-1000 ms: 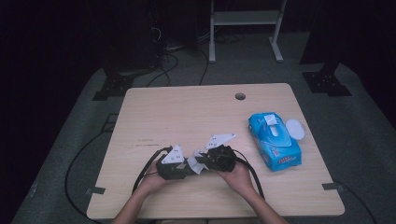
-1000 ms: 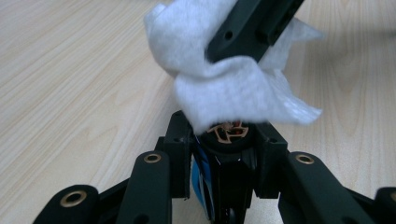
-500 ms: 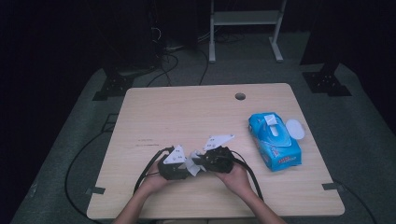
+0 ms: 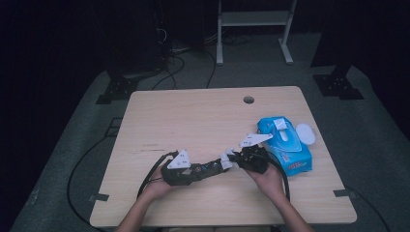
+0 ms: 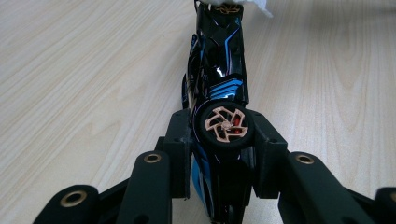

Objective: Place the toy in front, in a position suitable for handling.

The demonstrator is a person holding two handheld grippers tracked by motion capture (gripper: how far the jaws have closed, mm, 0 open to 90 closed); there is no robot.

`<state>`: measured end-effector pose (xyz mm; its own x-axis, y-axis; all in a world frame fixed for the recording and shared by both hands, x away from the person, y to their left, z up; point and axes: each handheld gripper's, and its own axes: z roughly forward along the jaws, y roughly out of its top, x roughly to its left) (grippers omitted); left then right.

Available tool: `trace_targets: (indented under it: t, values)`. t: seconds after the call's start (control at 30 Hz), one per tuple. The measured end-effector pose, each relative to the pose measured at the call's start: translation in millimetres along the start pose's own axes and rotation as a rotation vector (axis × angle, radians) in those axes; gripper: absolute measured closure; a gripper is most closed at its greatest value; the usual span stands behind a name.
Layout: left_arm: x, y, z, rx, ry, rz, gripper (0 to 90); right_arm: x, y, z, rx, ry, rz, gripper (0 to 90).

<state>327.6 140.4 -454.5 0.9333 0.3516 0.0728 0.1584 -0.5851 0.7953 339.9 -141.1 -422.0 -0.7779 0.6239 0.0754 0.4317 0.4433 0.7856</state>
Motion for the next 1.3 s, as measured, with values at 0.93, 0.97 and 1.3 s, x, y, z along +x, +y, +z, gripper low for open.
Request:
trace_targets:
  t: [0.93,0.97,1.3]
  values:
    - [3.5,-2.5,-18.5,0.078,0.023,-0.026,64.8,26.6,13.4,19.7,-0.032,0.067,-0.044,83.1]
    - [3.8,-4.9,-21.6,0.079,0.021,-0.031,64.8,22.8,11.2,18.6,-0.033,0.063,-0.033,83.2]
    - [6.4,-6.8,-32.9,0.099,0.012,-0.077,58.3,26.9,10.4,23.0,-0.047,0.113,-0.013,83.1]
